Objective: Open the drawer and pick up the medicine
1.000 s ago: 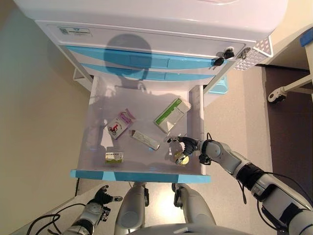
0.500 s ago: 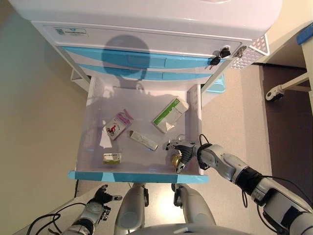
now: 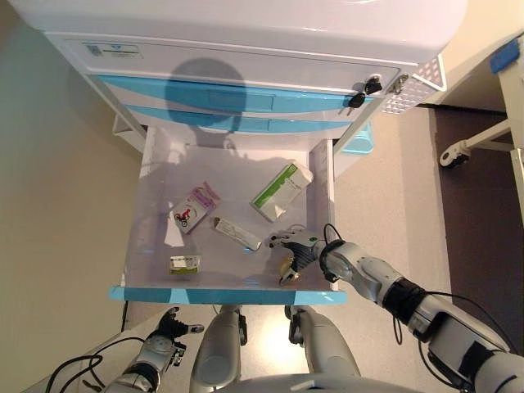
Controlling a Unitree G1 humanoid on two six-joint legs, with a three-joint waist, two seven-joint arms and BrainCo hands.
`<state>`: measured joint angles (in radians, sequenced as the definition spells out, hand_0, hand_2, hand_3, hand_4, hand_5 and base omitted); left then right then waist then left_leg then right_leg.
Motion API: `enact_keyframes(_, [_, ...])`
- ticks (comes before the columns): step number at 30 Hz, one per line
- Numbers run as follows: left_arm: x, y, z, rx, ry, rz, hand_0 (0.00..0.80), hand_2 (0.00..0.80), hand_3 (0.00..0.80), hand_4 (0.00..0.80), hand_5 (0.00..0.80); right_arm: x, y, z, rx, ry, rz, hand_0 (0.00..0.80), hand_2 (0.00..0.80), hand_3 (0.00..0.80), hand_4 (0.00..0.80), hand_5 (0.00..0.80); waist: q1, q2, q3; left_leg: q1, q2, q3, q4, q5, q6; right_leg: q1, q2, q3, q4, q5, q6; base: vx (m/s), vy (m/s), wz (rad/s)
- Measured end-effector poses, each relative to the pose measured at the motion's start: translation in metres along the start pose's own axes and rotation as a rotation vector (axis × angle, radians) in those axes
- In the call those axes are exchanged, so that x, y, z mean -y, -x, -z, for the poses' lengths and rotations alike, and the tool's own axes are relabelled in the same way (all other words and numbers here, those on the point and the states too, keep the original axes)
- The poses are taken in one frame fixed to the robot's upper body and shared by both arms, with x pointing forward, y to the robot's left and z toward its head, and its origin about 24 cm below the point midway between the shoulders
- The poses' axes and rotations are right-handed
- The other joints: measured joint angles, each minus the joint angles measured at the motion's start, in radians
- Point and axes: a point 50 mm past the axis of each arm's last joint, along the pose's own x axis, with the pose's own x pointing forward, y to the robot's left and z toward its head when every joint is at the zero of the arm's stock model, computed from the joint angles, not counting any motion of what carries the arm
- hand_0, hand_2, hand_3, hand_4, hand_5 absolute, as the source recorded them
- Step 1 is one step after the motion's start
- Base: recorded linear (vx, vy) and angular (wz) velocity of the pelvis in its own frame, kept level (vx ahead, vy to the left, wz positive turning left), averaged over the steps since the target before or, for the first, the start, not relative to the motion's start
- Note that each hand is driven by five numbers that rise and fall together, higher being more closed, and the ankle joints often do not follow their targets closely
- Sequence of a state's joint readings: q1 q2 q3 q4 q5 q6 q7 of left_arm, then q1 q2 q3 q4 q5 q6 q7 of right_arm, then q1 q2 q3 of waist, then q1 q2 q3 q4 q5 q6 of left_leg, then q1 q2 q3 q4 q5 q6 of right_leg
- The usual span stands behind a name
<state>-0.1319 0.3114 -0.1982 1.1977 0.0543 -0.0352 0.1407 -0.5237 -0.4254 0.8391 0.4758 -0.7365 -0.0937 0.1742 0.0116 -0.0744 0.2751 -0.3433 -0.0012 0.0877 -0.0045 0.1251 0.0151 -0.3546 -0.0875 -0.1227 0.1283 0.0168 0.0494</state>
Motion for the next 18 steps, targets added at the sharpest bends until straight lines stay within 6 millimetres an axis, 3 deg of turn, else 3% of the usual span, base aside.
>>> enact_keyframes(18, [0.0068,0.0,-0.0067,0.019,0.002,-0.024,0.0,0.0,0.0,0.0,0.0,0.0075,-0.0099,-0.0081,0.016,0.218,0.114,0.0,0.0,0.0,0.0,0.0,0.005,0.008,0.005,-0.018,-0.003,-0.009,0.0,0.004,0.0,-0.016,-0.003,-0.001,0.004,-0.001,0.0,0.0,0.0,0.0])
